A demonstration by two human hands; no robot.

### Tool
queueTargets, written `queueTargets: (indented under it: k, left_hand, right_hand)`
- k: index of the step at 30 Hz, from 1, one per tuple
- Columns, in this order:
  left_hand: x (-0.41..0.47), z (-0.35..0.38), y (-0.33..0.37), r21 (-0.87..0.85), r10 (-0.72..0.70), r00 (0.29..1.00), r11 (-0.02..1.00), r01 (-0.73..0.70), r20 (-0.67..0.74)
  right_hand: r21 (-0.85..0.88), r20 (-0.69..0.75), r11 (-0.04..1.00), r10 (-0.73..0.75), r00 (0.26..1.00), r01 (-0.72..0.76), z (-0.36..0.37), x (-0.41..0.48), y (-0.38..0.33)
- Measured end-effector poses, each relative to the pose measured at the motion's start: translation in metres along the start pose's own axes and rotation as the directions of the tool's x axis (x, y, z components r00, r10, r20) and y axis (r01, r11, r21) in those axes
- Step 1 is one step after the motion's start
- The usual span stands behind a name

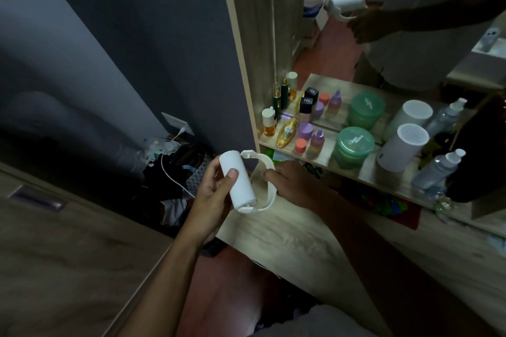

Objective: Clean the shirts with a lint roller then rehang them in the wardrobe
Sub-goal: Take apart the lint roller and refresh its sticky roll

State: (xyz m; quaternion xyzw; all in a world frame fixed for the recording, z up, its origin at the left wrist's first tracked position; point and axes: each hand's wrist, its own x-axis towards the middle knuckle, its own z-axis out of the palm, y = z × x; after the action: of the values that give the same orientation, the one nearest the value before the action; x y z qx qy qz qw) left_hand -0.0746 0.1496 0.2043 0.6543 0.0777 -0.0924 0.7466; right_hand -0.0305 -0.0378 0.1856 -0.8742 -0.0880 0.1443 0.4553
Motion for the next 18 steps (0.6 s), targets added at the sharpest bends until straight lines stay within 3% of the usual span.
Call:
queueTargets:
  k: [6, 9, 12, 18]
  left_hand:
    - [-0.002, 0.002, 0.009, 0.098, -0.011, 0.998, 0.995, 0.004, 0.069]
    - [-0.001, 0.0, 0.012, 0.119, -0.015, 0.995, 0.993, 0.003, 0.095]
    - [-0.002, 0.002, 0.013, 0.133, -0.018, 0.994, 0.991, 0.003, 0.112]
    - [-0.007, 0.0, 0.01, 0.131, -0.033, 0.99, 0.991, 0.016, 0.136]
  right_hand:
    - [-0.067, -0.023, 0.995, 0.068, 0.997, -0.069, -0.002, 0.001, -0.009]
    - [-0.074, -0.043, 0.997, 0.034, 0.999, -0.037, -0.004, -0.002, -0.012]
    - [-0.091, -0.13, 0.991, -0.114, 0.985, 0.103, -0.001, -0.002, -0.014]
    - [-0.115, -0.198, 0.992, -0.069, 0.978, 0.047, 0.003, 0.004, -0.016]
